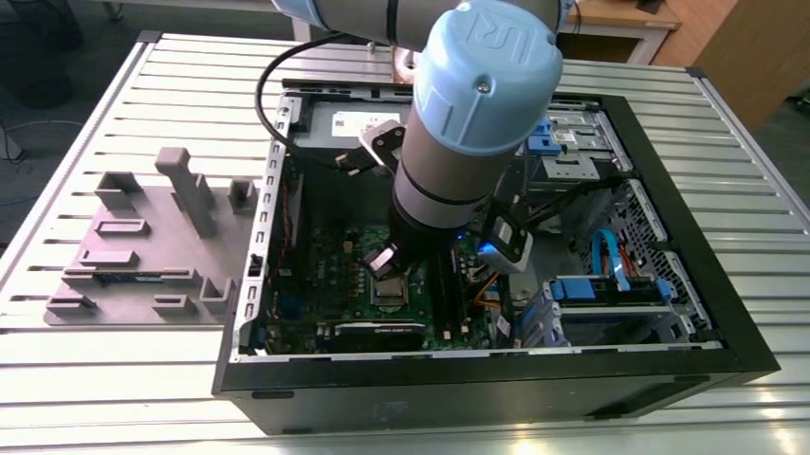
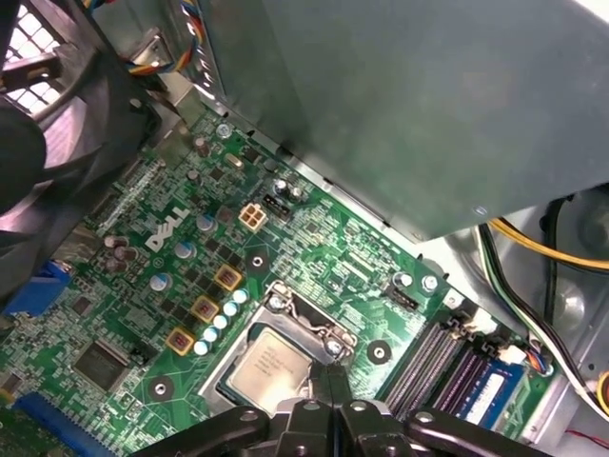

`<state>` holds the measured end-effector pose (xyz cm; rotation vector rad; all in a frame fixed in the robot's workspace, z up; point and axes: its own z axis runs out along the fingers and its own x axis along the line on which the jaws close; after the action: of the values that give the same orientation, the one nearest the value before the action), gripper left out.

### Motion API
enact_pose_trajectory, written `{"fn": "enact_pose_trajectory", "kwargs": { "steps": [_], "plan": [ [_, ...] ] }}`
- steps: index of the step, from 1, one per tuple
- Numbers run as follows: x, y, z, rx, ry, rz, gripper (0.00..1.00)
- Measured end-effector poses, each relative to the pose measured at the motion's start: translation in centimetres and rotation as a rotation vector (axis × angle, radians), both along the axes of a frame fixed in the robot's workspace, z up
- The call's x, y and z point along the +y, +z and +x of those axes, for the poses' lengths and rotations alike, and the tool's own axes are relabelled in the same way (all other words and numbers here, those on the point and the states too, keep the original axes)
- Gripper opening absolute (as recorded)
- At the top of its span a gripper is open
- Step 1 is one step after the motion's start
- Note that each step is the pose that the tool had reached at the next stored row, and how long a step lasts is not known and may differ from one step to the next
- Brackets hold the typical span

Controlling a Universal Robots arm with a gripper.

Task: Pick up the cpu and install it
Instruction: 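Install the first cpu locking lever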

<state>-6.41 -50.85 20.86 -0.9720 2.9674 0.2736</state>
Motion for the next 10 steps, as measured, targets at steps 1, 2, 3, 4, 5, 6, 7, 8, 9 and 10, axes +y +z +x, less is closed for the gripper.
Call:
{"fn": "enact_pose_trajectory", "kwargs": {
  "steps": [1,2,3,4,5,6,7,8,9,10],
  "plan": [
    [-0.01,0.00,0.10,0.0002,-0.002,-0.0001,0.11],
    [-0.01,0.00,0.17,0.0003,-0.004,-0.0001,0.11],
    [-0.01,0.00,0.19,0.0003,-0.006,0.0000,0.11],
    [-0.03,0.00,0.20,0.0003,-0.009,0.0001,0.11],
    [-0.08,-0.01,0.21,0.0003,-0.012,0.0001,0.11],
    [-0.14,-0.02,0.21,0.0004,-0.016,0.0001,0.11],
    [-0.22,-0.03,0.21,0.0004,-0.019,0.0001,0.11],
    [-0.32,-0.04,0.21,0.0004,-0.023,0.0002,0.11],
    [-0.41,-0.04,0.21,0.0005,-0.027,0.0001,0.11],
    [-0.51,-0.05,0.21,0.0006,-0.031,0.0001,0.11]
  ]
}}
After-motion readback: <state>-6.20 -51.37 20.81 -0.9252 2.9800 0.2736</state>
